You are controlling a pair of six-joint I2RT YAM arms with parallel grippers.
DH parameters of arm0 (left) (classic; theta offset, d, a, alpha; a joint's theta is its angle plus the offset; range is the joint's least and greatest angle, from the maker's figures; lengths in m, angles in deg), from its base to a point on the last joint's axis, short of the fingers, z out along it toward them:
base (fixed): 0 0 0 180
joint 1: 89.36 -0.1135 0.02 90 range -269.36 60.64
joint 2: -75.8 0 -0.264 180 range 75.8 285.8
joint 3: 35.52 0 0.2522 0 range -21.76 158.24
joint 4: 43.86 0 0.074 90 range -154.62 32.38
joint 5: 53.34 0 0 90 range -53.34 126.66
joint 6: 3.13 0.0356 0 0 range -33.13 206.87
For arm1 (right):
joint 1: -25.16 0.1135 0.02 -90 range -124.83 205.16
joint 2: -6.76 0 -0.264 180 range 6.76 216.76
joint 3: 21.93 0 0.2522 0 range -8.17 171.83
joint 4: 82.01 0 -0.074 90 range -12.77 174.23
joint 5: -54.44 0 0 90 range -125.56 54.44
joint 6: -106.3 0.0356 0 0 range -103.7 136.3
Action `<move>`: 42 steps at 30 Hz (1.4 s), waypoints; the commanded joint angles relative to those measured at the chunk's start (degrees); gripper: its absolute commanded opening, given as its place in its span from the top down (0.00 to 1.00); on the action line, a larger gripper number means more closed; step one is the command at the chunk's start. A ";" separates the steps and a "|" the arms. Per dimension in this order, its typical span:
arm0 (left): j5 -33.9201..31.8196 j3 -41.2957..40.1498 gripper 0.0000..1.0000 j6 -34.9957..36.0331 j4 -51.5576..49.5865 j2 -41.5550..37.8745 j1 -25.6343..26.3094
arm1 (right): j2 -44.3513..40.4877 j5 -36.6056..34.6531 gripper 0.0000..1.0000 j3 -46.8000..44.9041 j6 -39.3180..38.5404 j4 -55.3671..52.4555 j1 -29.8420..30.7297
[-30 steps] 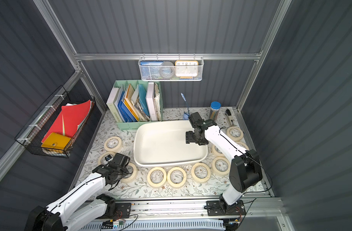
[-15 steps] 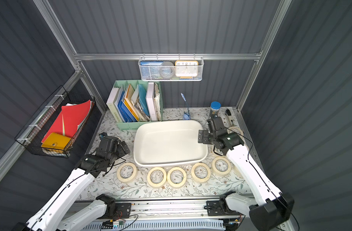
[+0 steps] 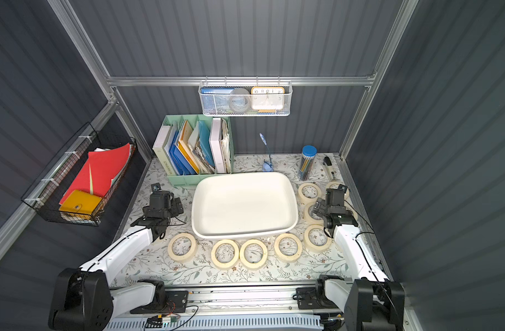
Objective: Take out the art tape in the storage box
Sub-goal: Reset both arms
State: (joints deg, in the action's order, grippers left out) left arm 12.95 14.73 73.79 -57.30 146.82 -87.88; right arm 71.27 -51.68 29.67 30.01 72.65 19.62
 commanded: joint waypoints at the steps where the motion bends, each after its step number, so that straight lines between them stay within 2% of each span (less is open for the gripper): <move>1: 8.06 -2.43 0.00 5.24 11.56 2.39 -3.22 | 3.20 0.03 0.01 -4.00 -3.08 17.22 -0.34; 10: 16.08 -7.37 0.00 6.91 30.27 13.98 -7.03 | 14.72 3.20 0.01 -12.00 -6.14 45.40 -0.35; 12: 17.68 -7.52 0.00 6.32 33.79 16.60 -7.88 | 15.81 4.72 0.01 -10.82 -6.59 44.70 -0.50; 16: 19.74 -4.81 0.00 6.98 34.26 19.90 -8.87 | 14.81 6.81 0.01 -10.03 -6.99 41.20 -0.52; 18: 21.48 -2.94 0.00 6.57 32.91 21.44 -9.30 | 13.82 8.14 0.01 -11.03 -6.73 42.19 -0.50; 19: 22.93 -3.38 0.00 5.84 35.56 21.82 -9.39 | 13.29 8.73 0.01 -11.87 -5.74 43.37 -0.50; 20: 23.86 -4.34 0.00 5.58 38.97 22.36 -9.39 | 13.14 8.94 0.01 -12.61 -4.99 44.94 -0.48; 22: 23.63 -3.63 0.00 5.46 38.82 24.24 -9.39 | 14.36 8.61 0.01 -13.44 -3.07 48.33 -0.52; 25: 23.02 -5.08 0.00 5.45 41.59 24.76 -9.39 | 18.63 9.85 0.01 -15.84 -4.91 58.96 0.26; 27: 22.58 -7.81 0.00 4.96 46.83 25.08 -9.39 | 19.72 9.35 0.01 -17.14 -6.49 62.40 1.54; 28: 22.59 -8.84 0.00 5.52 48.82 25.74 -9.33 | 20.13 9.09 0.01 -16.84 -6.74 60.10 2.30; 29: 22.12 -10.07 0.00 6.71 54.42 27.59 -9.30 | 22.12 7.62 0.01 -17.37 -6.91 63.31 3.21; 30: 22.93 -9.41 0.00 5.90 50.09 26.44 -9.30 | 25.62 7.31 0.01 -18.53 -7.66 71.33 3.52; 31: 23.13 -9.28 0.00 5.93 51.22 26.50 -9.30 | 26.44 7.10 0.01 -18.88 -7.61 73.42 3.61; 32: 22.70 -9.78 0.00 6.52 53.59 27.50 -9.30 | 24.23 7.19 0.01 -17.90 -7.43 67.55 3.61; 33: 23.10 -8.89 0.00 5.97 49.53 26.48 -9.30 | 21.90 7.04 0.01 -16.14 -7.03 60.24 3.58; 34: 22.77 -8.88 0.00 6.27 50.76 26.85 -9.30 | 21.53 6.89 0.01 -15.53 -7.02 58.49 3.65; 37: 22.67 -8.74 0.00 6.01 50.27 26.67 -9.30 | 26.00 6.33 0.01 -18.30 -8.02 71.73 4.09; 42: 22.61 -9.06 0.00 6.13 50.85 26.80 -9.29 | 22.68 7.63 0.01 -15.45 -8.63 60.62 4.34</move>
State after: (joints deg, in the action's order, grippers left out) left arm 35.18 6.03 79.89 -7.62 173.38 -97.13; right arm 95.08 -44.14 12.36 22.67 136.37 23.56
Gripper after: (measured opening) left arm 0.999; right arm 0.990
